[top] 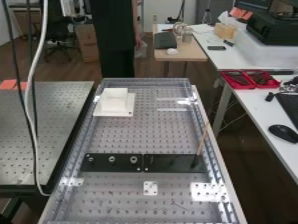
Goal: Grab the drill bit and place it in the clear container
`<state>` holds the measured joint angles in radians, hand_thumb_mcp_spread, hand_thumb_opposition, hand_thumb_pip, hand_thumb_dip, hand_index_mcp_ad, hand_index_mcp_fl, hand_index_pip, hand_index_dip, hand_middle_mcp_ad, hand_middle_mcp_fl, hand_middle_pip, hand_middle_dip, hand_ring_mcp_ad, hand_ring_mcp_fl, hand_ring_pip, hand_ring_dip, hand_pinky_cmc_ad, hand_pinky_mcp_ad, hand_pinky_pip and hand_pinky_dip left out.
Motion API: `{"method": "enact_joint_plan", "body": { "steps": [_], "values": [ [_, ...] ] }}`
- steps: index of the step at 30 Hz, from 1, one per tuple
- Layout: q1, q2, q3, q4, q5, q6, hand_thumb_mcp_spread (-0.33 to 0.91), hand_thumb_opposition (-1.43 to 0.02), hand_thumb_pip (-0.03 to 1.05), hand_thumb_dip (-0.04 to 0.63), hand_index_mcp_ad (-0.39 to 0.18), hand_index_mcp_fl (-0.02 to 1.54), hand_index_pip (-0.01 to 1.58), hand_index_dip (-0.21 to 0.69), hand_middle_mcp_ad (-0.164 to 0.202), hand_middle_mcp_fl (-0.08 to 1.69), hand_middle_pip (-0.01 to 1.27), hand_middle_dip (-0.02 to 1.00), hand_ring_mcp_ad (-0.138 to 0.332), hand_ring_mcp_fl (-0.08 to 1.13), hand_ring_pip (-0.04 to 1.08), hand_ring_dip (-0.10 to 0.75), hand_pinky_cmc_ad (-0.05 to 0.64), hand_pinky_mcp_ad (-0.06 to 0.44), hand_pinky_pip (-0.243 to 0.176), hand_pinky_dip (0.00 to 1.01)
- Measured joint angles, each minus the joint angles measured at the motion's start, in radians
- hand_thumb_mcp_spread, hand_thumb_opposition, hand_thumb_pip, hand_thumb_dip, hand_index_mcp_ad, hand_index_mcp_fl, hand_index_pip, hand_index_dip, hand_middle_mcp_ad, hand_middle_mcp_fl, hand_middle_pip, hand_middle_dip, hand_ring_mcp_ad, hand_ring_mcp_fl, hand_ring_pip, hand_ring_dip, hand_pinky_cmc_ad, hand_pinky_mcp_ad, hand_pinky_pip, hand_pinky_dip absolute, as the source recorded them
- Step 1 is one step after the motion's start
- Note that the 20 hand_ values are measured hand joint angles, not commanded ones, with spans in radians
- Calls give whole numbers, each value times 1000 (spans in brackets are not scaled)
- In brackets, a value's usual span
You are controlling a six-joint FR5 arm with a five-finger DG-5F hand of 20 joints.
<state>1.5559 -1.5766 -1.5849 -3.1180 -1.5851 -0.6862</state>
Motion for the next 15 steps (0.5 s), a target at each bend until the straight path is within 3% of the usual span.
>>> {"method": "enact_joint_plan", "body": {
  "steps": [4, 7, 12, 15],
  "values": [
    [-5, -13, -23, 14, 26, 26, -12, -7, -3, 10, -24, -7, 5, 19, 59, 23, 17, 24, 101, 14, 16, 12, 28, 37, -10, 16],
    [-17, -25, -55, 49, 28, 47, 86, -176, 161, 16, -7, -7, 7, 14, 61, 23, 52, 24, 110, 17, 24, -5, 44, 42, -10, 23],
    [-36, -49, -109, 113, 47, 90, 152, -492, 176, 16, 24, -2, 23, 10, 61, 19, 101, 24, 168, 16, 59, -49, 161, 120, -31, 61],
    [-51, -76, -141, 152, 67, 136, 152, -546, 206, 16, 37, -2, 37, 10, 72, 21, 106, 24, 201, 17, 75, -51, 215, 150, -61, 75]
  ]
}}
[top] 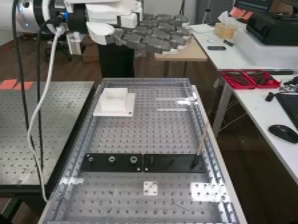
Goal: Grab the drill bit and place it in the clear container
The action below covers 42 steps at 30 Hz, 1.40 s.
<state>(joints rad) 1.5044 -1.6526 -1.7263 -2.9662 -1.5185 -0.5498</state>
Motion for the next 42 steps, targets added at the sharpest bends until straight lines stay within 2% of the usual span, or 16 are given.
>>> {"method": "enact_joint_plan", "body": {
  "steps": [1, 4, 6, 8, 18, 25, 42],
  "values": [
    [-5, -12, -7, 8, 7, 14, 147, -553, 213, 12, 37, -9, 37, 10, 75, 19, 108, 24, 215, 17, 75, -51, 215, 168, -65, 84],
    [-17, -46, -19, 23, 19, 49, 152, -588, 220, 16, 45, -2, 54, 10, 77, 23, 122, 24, 220, 19, 77, -54, 243, 173, -73, 96],
    [-23, -70, -25, 33, 25, 70, 152, -600, 223, 16, 56, -2, 54, 10, 94, 23, 122, 24, 232, 16, 75, -56, 243, 176, -79, 96],
    [-30, -100, -32, 46, 31, 97, 152, -602, 229, 12, 56, -2, 54, 10, 94, 23, 122, 24, 232, 16, 75, -65, 244, 183, -91, 103],
    [-42, -213, -77, 171, 102, 232, 171, -632, 281, 12, 56, -2, 54, 10, 108, 17, 136, 24, 230, 28, 80, -63, 244, 187, -89, 119],
    [-46, -276, -96, 210, 145, 311, 190, -660, 291, 16, 56, -2, 52, 24, 108, 17, 136, 24, 230, 28, 80, -63, 241, 187, -93, 119],
    [-44, -316, -127, 272, 204, 365, 201, -663, 297, 16, 56, -2, 54, 99, 108, 19, 133, 26, 232, 26, 80, -66, 244, 188, -91, 119]
  ]
}}
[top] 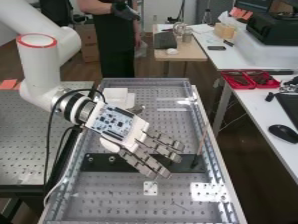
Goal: Grab the drill bit and place it in the clear container
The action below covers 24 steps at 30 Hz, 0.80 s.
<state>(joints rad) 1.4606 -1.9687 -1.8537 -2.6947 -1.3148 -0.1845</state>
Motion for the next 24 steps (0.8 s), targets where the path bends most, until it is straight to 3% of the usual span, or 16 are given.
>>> {"method": "enact_joint_plan", "body": {
  "steps": [4, 13, 18, 24],
  "values": [
    [4, 2, -9, 26, 22, 8, 225, -686, 328, 16, 56, -2, 49, 110, 108, 19, 133, 26, 232, 28, 80, -63, 244, 188, -94, 122],
    [11, 9, -20, 75, 50, 12, 230, -688, 328, 16, 56, -5, 61, 236, 108, 19, 134, 26, 232, 28, 80, -66, 241, 188, -94, 122],
    [13, 12, -28, 108, 72, 21, 265, -689, 387, 21, 56, -2, 70, 316, 108, 19, 133, 26, 232, 24, 80, -66, 239, 188, -94, 122],
    [13, 11, -24, 100, 69, 26, 274, -696, 387, 21, 56, -2, 66, 380, 108, 19, 133, 24, 232, 21, 80, -63, 237, 188, -94, 122]
  ]
}}
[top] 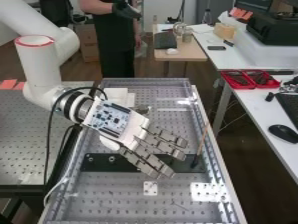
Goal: Grab the drill bit and place it in the clear container
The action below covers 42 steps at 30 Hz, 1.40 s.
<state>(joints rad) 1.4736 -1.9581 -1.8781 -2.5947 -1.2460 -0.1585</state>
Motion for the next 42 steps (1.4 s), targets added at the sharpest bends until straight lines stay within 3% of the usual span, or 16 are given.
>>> {"method": "enact_joint_plan", "body": {
  "steps": [20, 25, 38, 42],
  "values": [
    [-4, -4, 4, -4, -3, 2, 293, -696, 382, 21, 56, -7, 70, 443, 108, 19, 138, 33, 232, 19, 84, -63, 236, 188, -94, 122],
    [-4, -12, 4, 6, 1, 15, 295, -696, 382, 28, 56, 75, 66, 454, 105, 19, 136, 30, 232, 16, 84, -63, 234, 188, -94, 122],
    [-16, -44, 18, 15, 16, 39, 361, -789, 529, 143, 44, 176, 70, 518, 106, 38, 133, 52, 232, 16, 80, -63, 232, 188, -94, 122],
    [-15, -55, 22, 43, 48, 45, 372, -803, 565, 209, 24, 188, 178, 517, 108, 51, 133, 65, 232, 16, 80, -63, 232, 188, -94, 122]
  ]
}}
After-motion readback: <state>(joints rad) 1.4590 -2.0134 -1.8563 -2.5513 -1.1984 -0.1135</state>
